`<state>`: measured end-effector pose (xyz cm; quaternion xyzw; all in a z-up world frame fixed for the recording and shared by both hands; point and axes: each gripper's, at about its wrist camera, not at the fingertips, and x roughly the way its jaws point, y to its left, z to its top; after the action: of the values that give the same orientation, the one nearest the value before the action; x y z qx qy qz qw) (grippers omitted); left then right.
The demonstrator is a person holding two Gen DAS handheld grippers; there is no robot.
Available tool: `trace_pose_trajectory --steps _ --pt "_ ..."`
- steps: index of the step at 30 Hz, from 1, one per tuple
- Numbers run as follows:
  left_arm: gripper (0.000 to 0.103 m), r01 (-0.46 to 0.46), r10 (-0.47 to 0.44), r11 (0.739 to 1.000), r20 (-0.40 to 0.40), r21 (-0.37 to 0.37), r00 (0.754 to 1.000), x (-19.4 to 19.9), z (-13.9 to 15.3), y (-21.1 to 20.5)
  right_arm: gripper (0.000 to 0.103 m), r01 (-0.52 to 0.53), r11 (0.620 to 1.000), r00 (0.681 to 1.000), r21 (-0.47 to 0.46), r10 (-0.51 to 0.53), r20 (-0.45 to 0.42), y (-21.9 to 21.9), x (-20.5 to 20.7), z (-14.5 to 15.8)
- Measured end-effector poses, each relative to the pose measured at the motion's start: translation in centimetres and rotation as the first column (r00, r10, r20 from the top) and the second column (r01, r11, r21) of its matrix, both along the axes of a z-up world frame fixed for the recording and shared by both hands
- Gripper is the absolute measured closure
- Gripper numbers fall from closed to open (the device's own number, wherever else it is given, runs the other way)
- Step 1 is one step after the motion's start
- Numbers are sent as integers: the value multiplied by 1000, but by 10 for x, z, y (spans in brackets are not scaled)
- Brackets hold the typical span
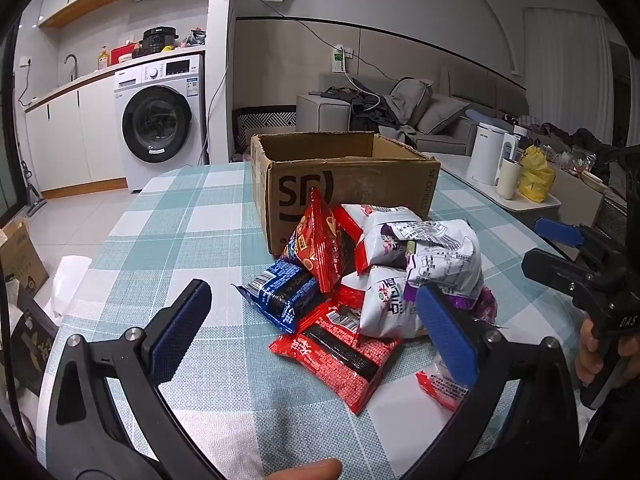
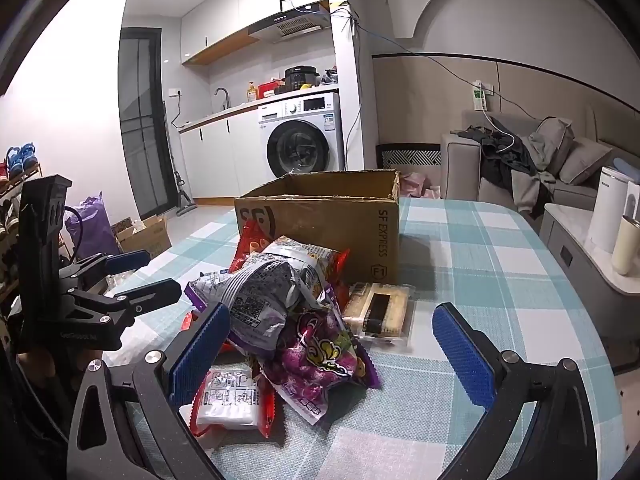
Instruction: Organize snacks
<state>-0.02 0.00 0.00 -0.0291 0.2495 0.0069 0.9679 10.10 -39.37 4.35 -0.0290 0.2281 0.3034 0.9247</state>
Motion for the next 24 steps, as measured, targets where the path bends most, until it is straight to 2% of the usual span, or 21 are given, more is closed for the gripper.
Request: trace_pose_trajectory --steps 24 --pt "1 0 0 1000 -1 -1 1000 0 0 0 0 4 1000 1000 -1 -4 -5 -1 1 -1"
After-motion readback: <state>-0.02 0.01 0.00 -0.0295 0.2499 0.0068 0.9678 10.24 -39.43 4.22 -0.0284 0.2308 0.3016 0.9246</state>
